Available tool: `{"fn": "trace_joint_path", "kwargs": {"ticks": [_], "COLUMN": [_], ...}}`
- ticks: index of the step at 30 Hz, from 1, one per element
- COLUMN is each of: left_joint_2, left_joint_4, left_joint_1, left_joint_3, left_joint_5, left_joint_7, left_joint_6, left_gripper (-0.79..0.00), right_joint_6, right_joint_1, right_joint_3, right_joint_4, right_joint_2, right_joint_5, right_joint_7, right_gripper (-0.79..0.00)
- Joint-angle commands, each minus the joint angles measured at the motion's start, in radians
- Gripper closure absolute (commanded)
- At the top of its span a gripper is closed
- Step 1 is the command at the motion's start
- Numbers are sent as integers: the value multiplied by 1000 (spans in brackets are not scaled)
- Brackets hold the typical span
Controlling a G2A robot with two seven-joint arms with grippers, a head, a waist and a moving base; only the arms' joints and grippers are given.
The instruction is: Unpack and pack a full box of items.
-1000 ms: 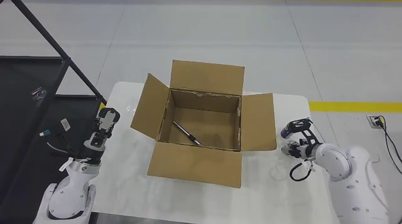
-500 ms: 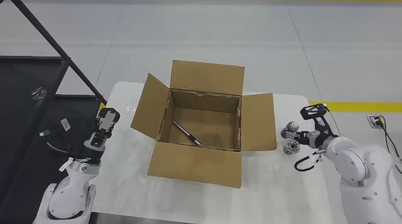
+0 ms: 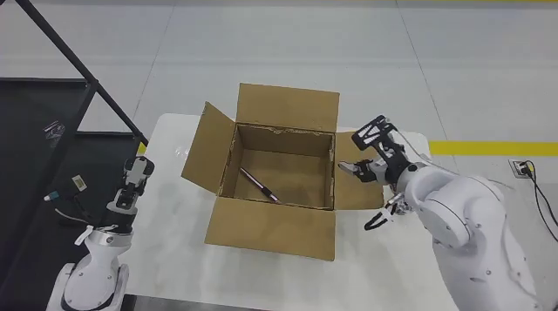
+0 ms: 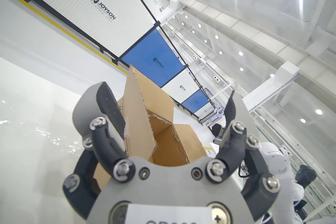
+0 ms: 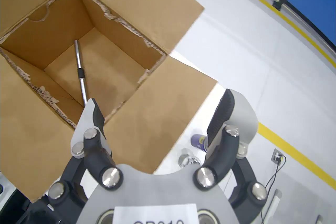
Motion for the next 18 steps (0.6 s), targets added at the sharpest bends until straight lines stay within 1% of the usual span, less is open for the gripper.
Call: {"fn": "trace_joint_path", "kwargs": {"ticks": [1, 5, 9, 13, 18], "left_joint_2": [1, 2, 4, 6, 9], "left_joint_4": [5, 13, 17, 25, 50], "left_joint_1": [3, 8, 7, 2, -16], "left_joint_3": [-9, -25, -33, -40, -46], "left_joint_5": [-10, -34, -52, -76, -92], "left_joint_7": [4, 1, -12, -34, -64], "left_joint_6": [-3, -10, -15, -22, -25], "left_gripper": [-785, -785, -785, -785, -785], "right_joint_6": [-3, 14, 44, 68, 94], "right_joint_1": [93, 231, 353, 464, 576], "right_joint_3": [-95, -248, -396, -524, -660], "right_joint_4": [103, 268, 429, 606, 829], "right_joint_2": [-14, -48, -94, -153, -242], "right_joint_5": [32, 71, 119, 194, 284], "right_joint_7": [18, 27, 10, -21, -72], "right_gripper": [-785, -785, -785, -785, -785]}}
